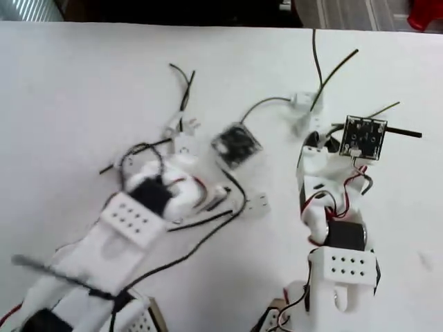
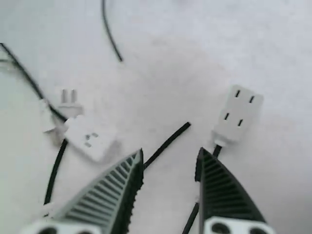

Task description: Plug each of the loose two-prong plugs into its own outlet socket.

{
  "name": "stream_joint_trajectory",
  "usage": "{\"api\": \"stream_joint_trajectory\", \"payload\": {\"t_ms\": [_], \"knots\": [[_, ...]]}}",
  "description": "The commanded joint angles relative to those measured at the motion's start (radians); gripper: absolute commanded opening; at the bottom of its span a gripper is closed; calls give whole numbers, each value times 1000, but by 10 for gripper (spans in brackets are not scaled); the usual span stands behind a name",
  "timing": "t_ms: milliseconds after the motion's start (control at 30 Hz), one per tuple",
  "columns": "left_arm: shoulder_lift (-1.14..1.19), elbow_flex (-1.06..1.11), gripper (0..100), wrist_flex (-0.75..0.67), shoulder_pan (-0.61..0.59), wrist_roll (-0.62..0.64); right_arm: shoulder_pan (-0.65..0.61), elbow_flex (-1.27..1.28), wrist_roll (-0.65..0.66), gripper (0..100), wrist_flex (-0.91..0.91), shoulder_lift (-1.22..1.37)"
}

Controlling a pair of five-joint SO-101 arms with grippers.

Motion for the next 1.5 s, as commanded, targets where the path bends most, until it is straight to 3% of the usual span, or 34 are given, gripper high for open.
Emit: {"api": "stream_joint_trajectory", "payload": {"t_ms": [0, 167, 333, 633, 967, 1333, 1467], "knots": [[-148, 15, 181, 66, -145, 54, -93, -104, -2, 17, 153, -15], [-246, 138, 181, 34, -325, 68, -223, -146, 6, 17, 375, -15], [-278, 281, 181, -92, -437, 164, -320, -38, 80, 17, 404, -15], [-282, 364, 181, -163, -441, 180, -364, 180, 129, 17, 254, -15], [-282, 365, 181, -157, -443, 180, -245, 334, 226, 17, -1, -15], [-277, 365, 181, -157, -441, 181, -239, 370, 224, 17, -7, -15], [-277, 365, 181, -157, -441, 181, -302, 420, 222, 17, -12, -15]]}}
